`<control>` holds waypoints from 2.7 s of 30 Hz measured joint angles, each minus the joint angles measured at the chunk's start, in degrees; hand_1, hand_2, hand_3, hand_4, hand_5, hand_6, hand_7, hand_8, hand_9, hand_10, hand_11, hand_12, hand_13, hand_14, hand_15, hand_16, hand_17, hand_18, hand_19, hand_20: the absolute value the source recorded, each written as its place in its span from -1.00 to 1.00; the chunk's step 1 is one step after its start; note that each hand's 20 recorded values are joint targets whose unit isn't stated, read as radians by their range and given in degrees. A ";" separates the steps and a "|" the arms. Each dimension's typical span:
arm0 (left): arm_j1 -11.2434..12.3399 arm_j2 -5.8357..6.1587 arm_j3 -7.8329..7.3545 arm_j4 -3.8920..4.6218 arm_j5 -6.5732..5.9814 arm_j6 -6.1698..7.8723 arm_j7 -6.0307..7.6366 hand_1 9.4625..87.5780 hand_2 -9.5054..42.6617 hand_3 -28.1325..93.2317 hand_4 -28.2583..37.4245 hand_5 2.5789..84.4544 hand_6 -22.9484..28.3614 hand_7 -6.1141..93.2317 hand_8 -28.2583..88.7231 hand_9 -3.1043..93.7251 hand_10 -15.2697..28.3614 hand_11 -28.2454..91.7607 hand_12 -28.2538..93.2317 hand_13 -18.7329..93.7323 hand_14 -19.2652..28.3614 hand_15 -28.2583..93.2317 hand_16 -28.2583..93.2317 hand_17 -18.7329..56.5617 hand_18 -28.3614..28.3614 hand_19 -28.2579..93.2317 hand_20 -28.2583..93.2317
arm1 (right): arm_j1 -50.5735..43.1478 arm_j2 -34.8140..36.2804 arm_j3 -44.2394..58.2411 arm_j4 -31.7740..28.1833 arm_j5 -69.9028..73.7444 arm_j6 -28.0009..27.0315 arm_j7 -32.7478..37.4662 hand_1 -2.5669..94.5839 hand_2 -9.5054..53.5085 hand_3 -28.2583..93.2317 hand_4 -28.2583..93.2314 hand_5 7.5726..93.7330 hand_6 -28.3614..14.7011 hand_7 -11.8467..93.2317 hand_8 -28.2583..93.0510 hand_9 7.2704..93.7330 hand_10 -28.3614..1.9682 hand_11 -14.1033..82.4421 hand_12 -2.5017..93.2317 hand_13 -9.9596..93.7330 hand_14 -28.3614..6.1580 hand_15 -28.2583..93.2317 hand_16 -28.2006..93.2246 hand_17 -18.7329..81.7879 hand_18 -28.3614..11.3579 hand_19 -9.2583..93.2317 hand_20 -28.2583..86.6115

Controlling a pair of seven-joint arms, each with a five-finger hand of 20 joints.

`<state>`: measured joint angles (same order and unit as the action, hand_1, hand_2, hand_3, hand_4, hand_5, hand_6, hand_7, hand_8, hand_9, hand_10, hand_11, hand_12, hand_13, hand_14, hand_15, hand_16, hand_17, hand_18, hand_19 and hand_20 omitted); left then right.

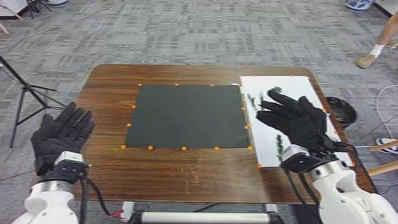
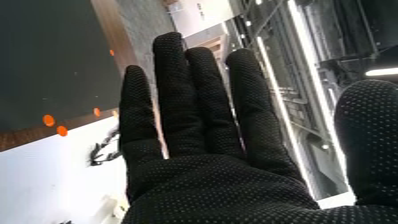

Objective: Arrange flowers

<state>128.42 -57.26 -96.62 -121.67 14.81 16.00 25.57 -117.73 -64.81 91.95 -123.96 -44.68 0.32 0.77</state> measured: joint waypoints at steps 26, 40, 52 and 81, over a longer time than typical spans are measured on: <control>0.19 -0.41 -0.23 -0.10 0.19 -0.01 -0.29 -0.66 -0.02 0.64 -1.00 -0.01 0.17 -0.62 -0.68 -0.18 0.38 -0.16 -0.39 -0.18 0.42 0.00 -0.62 -0.65 0.42 -0.11 -0.34 | 0.19 0.00 -0.26 0.06 -0.80 0.00 0.08 -0.67 -0.61 0.81 -0.92 -0.04 0.10 -0.53 -0.71 -0.01 -0.23 -0.48 -0.64 0.01 -0.20 -0.01 -0.30 -0.39 -0.54 -0.01 -0.23; 0.19 -0.37 -0.21 -0.09 0.18 -0.01 -0.38 -0.66 -0.02 0.64 -1.00 -0.01 0.17 -0.62 -0.68 -0.18 0.37 -0.16 -0.39 -0.18 0.42 0.00 -0.62 -0.65 0.42 -0.11 -0.34 | 0.75 3.30 -4.26 -1.59 -31.46 7.33 -0.45 -0.22 -1.00 0.43 -1.00 -0.08 0.11 -0.44 -0.74 -0.07 -0.08 -0.18 -0.48 0.02 -0.05 0.46 -0.15 -0.33 -0.56 0.23 -0.14; 0.83 -0.36 -2.13 -0.22 -0.14 0.13 0.56 -0.66 -0.02 0.63 -1.00 -0.04 0.15 -0.63 -0.68 -0.21 0.36 -0.17 -0.39 -0.20 0.42 -0.01 -0.62 -0.65 0.42 -0.11 -0.34 | 0.62 8.58 -7.92 -3.76 -64.11 13.58 16.84 -0.45 -1.00 0.58 -1.00 -0.07 0.01 0.20 -0.86 -0.24 -0.45 0.56 0.20 -0.05 -0.53 0.74 0.16 -0.28 -0.75 0.48 0.06; 6.46 0.77 -10.39 -1.21 1.48 -0.15 0.36 -0.66 -0.02 0.62 -1.00 -0.04 0.16 -0.64 -0.68 -0.20 0.37 -0.17 -0.38 -0.20 0.43 -0.01 -0.61 -0.66 0.42 -0.12 -0.34 | 13.22 12.34 -20.39 0.97 -96.08 -18.61 49.70 -0.41 -1.00 0.62 -1.00 -0.05 -0.29 0.54 -0.90 -0.18 -0.92 0.57 0.22 0.00 -0.93 0.76 0.17 -0.26 -1.00 0.59 0.18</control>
<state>134.89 -56.49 -107.02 -122.88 16.29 15.84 25.93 -104.51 -52.48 71.57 -123.00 -140.75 -18.29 50.47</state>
